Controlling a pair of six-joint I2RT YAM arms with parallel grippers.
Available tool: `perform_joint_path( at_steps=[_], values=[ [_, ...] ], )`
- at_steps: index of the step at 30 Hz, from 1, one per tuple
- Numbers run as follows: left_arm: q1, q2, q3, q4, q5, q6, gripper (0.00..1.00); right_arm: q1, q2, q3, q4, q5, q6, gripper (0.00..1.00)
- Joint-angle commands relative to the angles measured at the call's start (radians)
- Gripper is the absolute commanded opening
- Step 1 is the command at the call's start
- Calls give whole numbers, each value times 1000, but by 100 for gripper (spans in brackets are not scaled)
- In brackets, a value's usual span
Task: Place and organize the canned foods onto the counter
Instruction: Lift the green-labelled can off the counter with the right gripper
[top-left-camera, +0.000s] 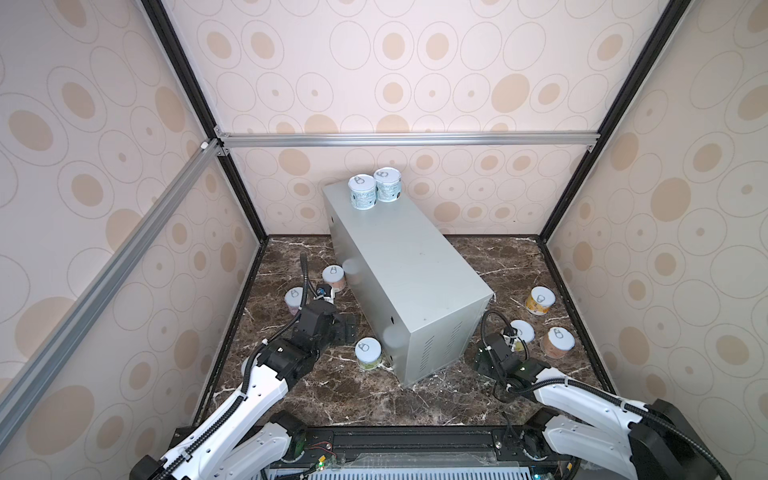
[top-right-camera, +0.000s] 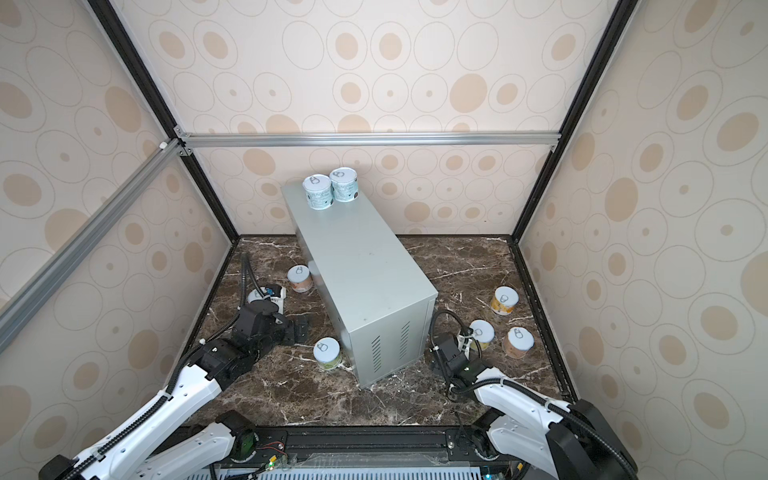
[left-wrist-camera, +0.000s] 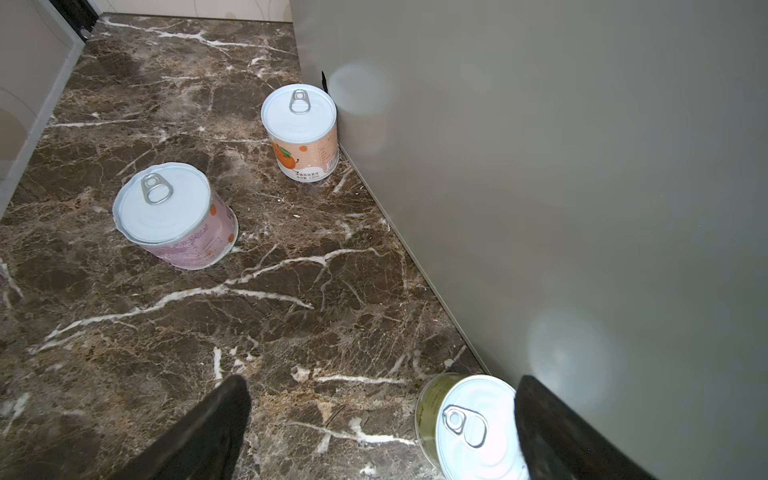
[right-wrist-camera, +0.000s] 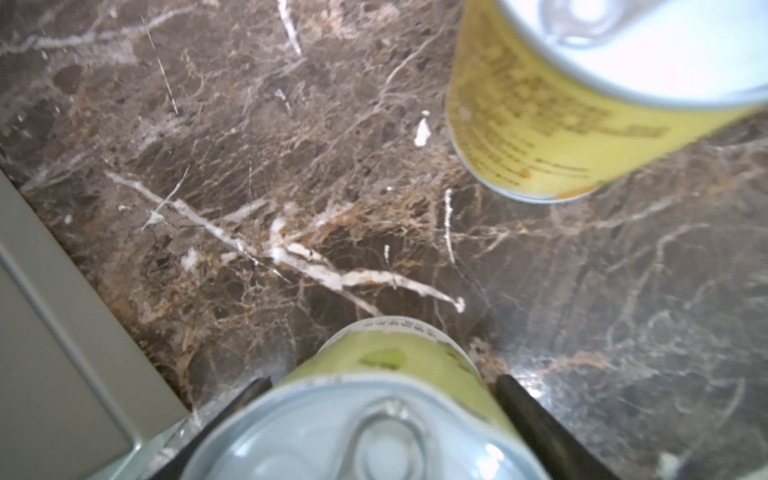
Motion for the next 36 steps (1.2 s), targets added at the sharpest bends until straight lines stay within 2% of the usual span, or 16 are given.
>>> perform_joint_path(
  at_steps=[1, 8, 13, 17, 27, 36],
  values=[
    [-6, 5, 10, -18, -20, -16, 99, 7, 71, 19, 59, -10, 8, 81],
    [-6, 12, 10, -21, -23, -15, 99, 4, 155, 36, 95, 9, -3, 82],
    [-6, 14, 9, -20, -25, -16, 99, 3, 157, 29, 111, 14, -14, 94],
    [-6, 15, 9, -20, -23, -16, 99, 3, 151, 25, 115, 2, -28, 97],
    [-6, 15, 11, -20, -21, -16, 99, 3, 164, 33, 78, -43, -31, 91],
    [-6, 3, 9, -18, -17, -17, 99, 17, 117, 33, -2, -61, -33, 96]
  ],
)
